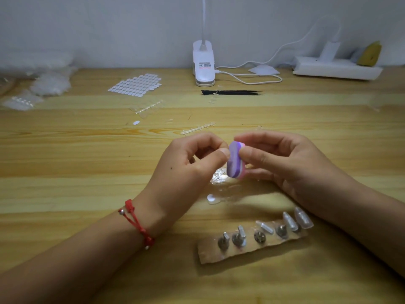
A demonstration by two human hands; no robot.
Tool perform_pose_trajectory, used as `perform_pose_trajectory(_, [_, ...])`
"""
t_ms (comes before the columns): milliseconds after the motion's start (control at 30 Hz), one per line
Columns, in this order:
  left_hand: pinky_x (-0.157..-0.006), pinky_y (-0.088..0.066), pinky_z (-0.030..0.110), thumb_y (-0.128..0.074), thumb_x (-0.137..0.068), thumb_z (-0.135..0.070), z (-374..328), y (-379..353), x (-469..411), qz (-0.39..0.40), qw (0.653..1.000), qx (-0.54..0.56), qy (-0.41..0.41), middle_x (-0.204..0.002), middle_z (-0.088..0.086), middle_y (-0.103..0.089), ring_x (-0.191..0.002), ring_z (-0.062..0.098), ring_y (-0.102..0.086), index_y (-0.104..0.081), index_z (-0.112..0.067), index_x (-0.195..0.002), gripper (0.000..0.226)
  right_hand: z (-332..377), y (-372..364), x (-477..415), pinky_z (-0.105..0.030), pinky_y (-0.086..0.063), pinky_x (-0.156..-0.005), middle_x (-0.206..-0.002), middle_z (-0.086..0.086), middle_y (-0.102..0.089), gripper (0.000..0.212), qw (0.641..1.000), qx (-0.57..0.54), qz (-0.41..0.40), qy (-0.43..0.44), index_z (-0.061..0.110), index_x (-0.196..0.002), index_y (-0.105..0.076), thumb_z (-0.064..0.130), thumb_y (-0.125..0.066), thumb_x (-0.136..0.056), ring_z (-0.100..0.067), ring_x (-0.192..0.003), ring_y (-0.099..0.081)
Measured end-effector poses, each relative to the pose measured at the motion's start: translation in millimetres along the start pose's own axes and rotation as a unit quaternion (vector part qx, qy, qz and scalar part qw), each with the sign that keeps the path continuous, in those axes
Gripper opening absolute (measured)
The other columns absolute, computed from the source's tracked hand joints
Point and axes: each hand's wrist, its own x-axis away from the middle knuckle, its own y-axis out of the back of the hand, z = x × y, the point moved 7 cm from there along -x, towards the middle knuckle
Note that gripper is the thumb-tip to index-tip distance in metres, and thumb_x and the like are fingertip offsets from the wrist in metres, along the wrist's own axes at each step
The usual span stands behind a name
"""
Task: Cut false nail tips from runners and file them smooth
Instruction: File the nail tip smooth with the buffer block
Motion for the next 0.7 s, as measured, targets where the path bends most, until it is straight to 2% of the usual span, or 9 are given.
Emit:
perform_pose_trajectory(100, [-0.055, -0.030, 0.027, -0.055, -0.076, -0.023, 1, 0, -1, 0.004, 1.000, 0.004, 0.003, -0.066, 0.019, -0.047, -0.060, 0.017, -0.039, -0.061, -0.008, -0.068, 0.018, 1, 4, 0, -0.020, -0.056, -0.064, -0.085, -0.008, -0.076, 0.026, 1.000, -0.015, -0.013, 0.002, 0.017, -0.087, -0.079, 0.023, -0.076, -0.062, -0.014, -0.074, -0.072])
perform_pose_trajectory(167, [-0.056, -0.031, 0.027, -0.055, -0.076, -0.023, 1, 2, -1, -0.006, 1.000, 0.008, 0.001, -0.067, 0.022, -0.048, -0.060, 0.020, -0.039, -0.061, -0.007, -0.068, 0.019, 0, -1, 1, -0.020, -0.056, -0.065, -0.087, -0.009, -0.076, 0.029, 1.000, 0.012, 0.015, -0.012, 0.021, -0.089, -0.080, 0.027, -0.077, -0.061, -0.014, -0.076, -0.072])
perform_pose_trajectory(233, [-0.058, -0.032, 0.027, -0.055, -0.076, -0.023, 2, 1, -1, 0.003, 1.000, 0.007, 0.006, -0.068, 0.021, -0.050, -0.061, 0.024, -0.039, -0.061, -0.006, -0.069, 0.019, -1, 0, 0, -0.019, -0.056, -0.065, -0.086, -0.009, -0.076, 0.028, 1.000, 0.011, 0.008, -0.004, 0.020, -0.089, -0.080, 0.026, -0.077, -0.061, -0.014, -0.075, -0.072])
perform_pose_trajectory(333, [-0.054, -0.032, 0.024, -0.056, -0.075, -0.024, 2, 1, -1, 0.000, 1.000, 0.012, 0.010, -0.063, 0.009, -0.048, -0.058, 0.014, -0.040, -0.061, -0.008, -0.068, 0.018, 0, 7, -1, -0.020, -0.056, -0.063, -0.082, -0.008, -0.075, 0.022, 0.999, -0.028, -0.022, 0.009, 0.015, -0.085, -0.079, 0.020, -0.076, -0.063, -0.014, -0.072, -0.072])
perform_pose_trajectory(400, [-0.054, -0.032, 0.023, -0.057, -0.075, -0.024, 3, 4, -1, -0.019, 1.000, 0.017, 0.009, -0.063, 0.015, -0.047, -0.059, 0.013, -0.040, -0.062, -0.007, -0.069, 0.019, 0, 1, 0, -0.021, -0.057, -0.064, -0.083, -0.009, -0.075, 0.022, 1.000, -0.008, 0.004, 0.000, 0.017, -0.086, -0.080, 0.020, -0.080, -0.064, -0.015, -0.072, -0.072])
perform_pose_trajectory(467, [-0.056, -0.033, 0.023, -0.057, -0.074, -0.025, 3, 3, -1, -0.017, 1.000, 0.017, 0.015, -0.065, 0.018, -0.048, -0.061, 0.014, -0.041, -0.062, -0.007, -0.069, 0.019, 0, 2, -1, -0.021, -0.057, -0.064, -0.081, -0.010, -0.075, 0.022, 1.000, -0.011, -0.007, 0.004, 0.014, -0.086, -0.078, 0.019, -0.078, -0.065, -0.016, -0.071, -0.072])
perform_pose_trajectory(567, [-0.054, -0.034, 0.018, -0.064, -0.075, -0.024, 5, 4, -1, -0.022, 0.999, 0.026, 0.023, -0.063, 0.007, -0.048, -0.059, 0.010, -0.042, -0.064, -0.012, -0.067, 0.015, 0, 12, -3, -0.022, -0.057, -0.064, -0.075, -0.005, -0.073, 0.026, 0.996, -0.061, -0.059, 0.012, 0.007, -0.093, -0.067, 0.015, -0.069, -0.068, -0.014, -0.068, -0.071])
perform_pose_trajectory(633, [-0.051, -0.033, 0.011, -0.070, -0.080, -0.016, 6, 10, -2, -0.058, 0.997, 0.054, 0.021, -0.056, -0.003, -0.048, -0.053, 0.005, -0.040, -0.064, -0.012, -0.066, 0.016, 1, 12, -3, -0.024, -0.057, -0.066, -0.076, -0.006, -0.073, 0.029, 0.996, -0.070, -0.054, 0.010, 0.007, -0.094, -0.062, 0.014, -0.069, -0.067, -0.017, -0.072, -0.072])
perform_pose_trajectory(700, [-0.049, -0.032, 0.006, -0.065, -0.083, -0.010, 8, 17, -3, -0.095, 0.992, 0.077, 0.024, -0.048, -0.015, -0.046, -0.047, -0.001, -0.041, -0.065, -0.010, -0.069, 0.014, 0, 10, -3, -0.026, -0.058, -0.066, -0.080, -0.008, -0.072, 0.027, 0.997, -0.066, -0.042, 0.004, 0.009, -0.090, -0.063, 0.011, -0.071, -0.065, -0.022, -0.074, -0.072])
